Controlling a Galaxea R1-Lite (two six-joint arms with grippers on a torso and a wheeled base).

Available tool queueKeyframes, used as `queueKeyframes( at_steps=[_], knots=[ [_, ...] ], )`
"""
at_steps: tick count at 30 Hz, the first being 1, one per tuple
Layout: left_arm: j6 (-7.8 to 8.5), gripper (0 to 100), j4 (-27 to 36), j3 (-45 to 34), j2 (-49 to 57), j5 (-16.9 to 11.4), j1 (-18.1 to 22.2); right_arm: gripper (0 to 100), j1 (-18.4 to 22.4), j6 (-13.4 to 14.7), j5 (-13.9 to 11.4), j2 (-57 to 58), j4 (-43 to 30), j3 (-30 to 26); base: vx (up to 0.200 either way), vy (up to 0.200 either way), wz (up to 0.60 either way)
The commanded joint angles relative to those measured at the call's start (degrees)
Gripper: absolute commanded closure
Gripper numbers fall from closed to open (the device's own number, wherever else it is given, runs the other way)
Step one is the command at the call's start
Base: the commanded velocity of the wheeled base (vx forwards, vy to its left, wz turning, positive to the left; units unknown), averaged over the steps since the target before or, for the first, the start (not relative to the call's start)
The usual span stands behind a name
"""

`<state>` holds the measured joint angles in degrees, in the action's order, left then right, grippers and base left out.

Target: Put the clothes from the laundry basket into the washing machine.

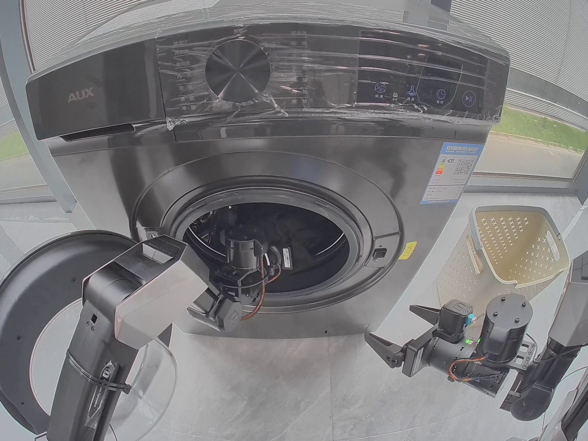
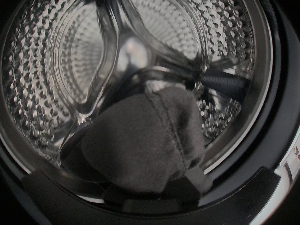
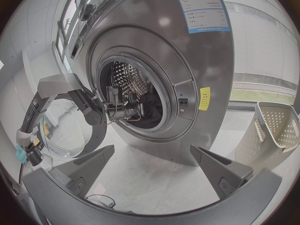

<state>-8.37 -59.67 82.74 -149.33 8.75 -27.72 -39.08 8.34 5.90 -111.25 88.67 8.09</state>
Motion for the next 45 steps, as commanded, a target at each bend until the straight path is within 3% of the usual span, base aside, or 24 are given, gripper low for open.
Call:
queueKeyframes(
  at_steps=[1,10,19,20,24,31,34,35,37,40,45],
  knots=[
    [-0.24,100,-1.67,8.14,-1.66,2.15,1.97,0,-0.03,0.01,-0.01,-0.19,0.01,-0.01,0.0,0.0,0.0],
    [-0.06,100,-1.32,18.25,-5.79,4.43,4.08,0,-0.03,0.01,-0.01,-0.02,0.01,-0.01,0.0,0.0,0.0],
    [-0.06,100,-1.15,18.07,-5.79,4.43,4.08,0,-0.03,0.01,-0.01,0.07,0.01,-0.01,0.0,0.0,0.0],
    [-0.06,0,-1.15,17.99,-5.7,4.43,3.99,0,0.06,0.01,-0.01,0.07,0.01,-0.01,0.0,0.0,0.0],
    [-0.41,0,-1.24,17.37,-5.44,4.43,3.38,0,0.06,0.01,-0.01,0.07,0.01,-0.1,0.0,0.0,0.0],
    [-0.85,0,-1.32,8.49,-0.52,4.43,0.74,0,0.06,0.01,-0.01,-0.02,0.01,-0.01,0.0,0.0,0.0],
    [-2.7,0,-1.94,-1.18,5.19,4.17,-2.51,0,-0.03,0.01,-0.01,-0.02,0.01,-0.01,0.0,0.0,0.0],
    [-2.7,0,-1.94,-1.18,5.19,4.17,-2.51,0,-0.03,0.01,-0.01,-0.02,0.01,-0.01,0.0,0.0,0.0],
    [-3.14,0,-3.26,-10.84,9.94,3.73,-5.59,0,-0.03,0.01,-0.01,0.07,0.01,-0.18,0.0,0.0,0.0],
    [-3.58,0,-5.19,-17.43,12.93,3.64,-8.05,0,-0.03,0.01,-0.01,0.07,0.01,-0.18,0.0,0.0,0.0],
    [-4.54,0,-7.39,-24.91,16.18,3.73,-11.21,0,-0.2,-0.08,0.08,0.07,0.01,-0.62,0.0,0.0,0.0]
  ],
)
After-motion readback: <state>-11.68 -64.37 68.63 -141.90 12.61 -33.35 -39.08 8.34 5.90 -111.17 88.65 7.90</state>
